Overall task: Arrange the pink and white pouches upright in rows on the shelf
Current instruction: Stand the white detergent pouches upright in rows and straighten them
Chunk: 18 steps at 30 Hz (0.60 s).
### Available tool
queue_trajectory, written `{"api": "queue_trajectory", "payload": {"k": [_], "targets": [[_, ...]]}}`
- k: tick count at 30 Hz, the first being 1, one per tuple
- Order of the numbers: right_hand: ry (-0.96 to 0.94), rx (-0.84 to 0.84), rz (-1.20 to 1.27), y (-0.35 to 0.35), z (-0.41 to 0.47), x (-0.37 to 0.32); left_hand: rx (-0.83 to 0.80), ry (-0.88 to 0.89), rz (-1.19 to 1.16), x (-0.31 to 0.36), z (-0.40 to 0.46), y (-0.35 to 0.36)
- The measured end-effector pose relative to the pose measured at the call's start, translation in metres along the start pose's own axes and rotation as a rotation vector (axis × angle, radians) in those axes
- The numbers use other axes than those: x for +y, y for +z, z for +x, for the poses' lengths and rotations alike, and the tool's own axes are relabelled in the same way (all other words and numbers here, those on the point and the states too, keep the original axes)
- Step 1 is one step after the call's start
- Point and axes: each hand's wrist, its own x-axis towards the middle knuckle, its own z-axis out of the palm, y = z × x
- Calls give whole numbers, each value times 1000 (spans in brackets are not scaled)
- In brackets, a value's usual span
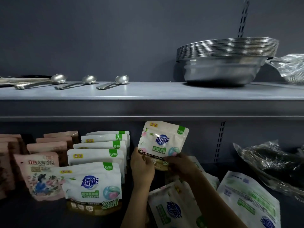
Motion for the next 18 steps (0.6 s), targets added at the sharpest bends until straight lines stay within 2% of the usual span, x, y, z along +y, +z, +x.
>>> {"api": "queue_trajectory", "payload": {"k": [5, 8, 11, 18], "targets": [[-70, 209, -186, 9, 26, 17, 54, -25, -16, -11, 5, 1], [-45, 285, -214, 18, 34, 29, 105, -41, 7, -18, 7, 5], [-29, 270, -264, 22, 34, 40, 139, -15, 50, -22, 5, 9], [-1, 172, -404, 17, 27, 46, 62, -89, -23, -21, -8, 21]]}}
